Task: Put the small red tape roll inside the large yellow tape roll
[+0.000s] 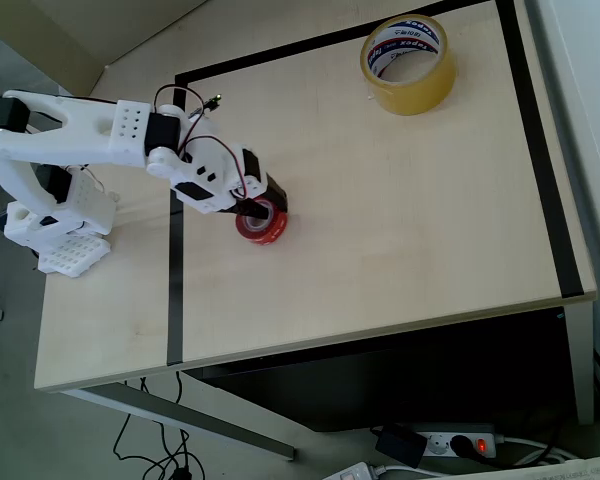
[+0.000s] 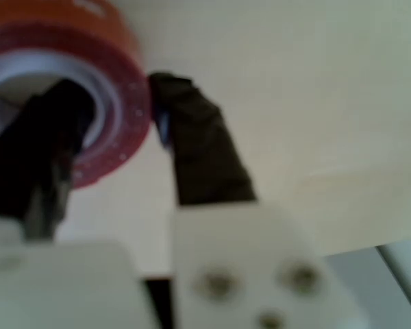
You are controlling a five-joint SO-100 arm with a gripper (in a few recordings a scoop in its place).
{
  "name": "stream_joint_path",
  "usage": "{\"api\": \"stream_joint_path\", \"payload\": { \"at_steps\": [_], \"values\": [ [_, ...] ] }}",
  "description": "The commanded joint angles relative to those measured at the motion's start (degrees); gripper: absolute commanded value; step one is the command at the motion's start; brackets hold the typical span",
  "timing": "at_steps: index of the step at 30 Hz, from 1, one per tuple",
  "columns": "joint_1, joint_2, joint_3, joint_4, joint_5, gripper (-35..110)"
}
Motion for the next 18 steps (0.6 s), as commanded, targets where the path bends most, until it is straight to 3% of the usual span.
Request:
{"api": "stream_joint_path", "payload": {
  "at_steps": [1, 11, 18],
  "values": [
    [-0.62, 2.11, -7.29, 2.64, -0.18, 0],
    [-6.42, 2.2, -34.37, 7.03, 3.08, 0],
    [-11.07, -7.12, -54.67, 6.68, 3.08, 0]
  ]
}}
